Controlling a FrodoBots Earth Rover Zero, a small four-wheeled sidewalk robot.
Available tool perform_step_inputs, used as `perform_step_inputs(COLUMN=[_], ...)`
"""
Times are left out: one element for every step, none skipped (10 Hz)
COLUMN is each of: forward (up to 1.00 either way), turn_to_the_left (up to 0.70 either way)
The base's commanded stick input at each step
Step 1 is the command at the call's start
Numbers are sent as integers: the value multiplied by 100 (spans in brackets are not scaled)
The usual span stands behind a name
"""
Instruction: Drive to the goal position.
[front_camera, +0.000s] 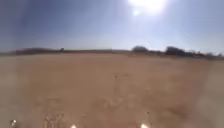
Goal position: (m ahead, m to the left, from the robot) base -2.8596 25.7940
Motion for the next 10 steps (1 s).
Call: perform_step_inputs(forward=[-100, -100, -36, 0, 0, 57, 100, 100, 100, 100], turn_to_the_left=[-22, 0, 0, 0, 0, 0, 0, 0, 0, 0])
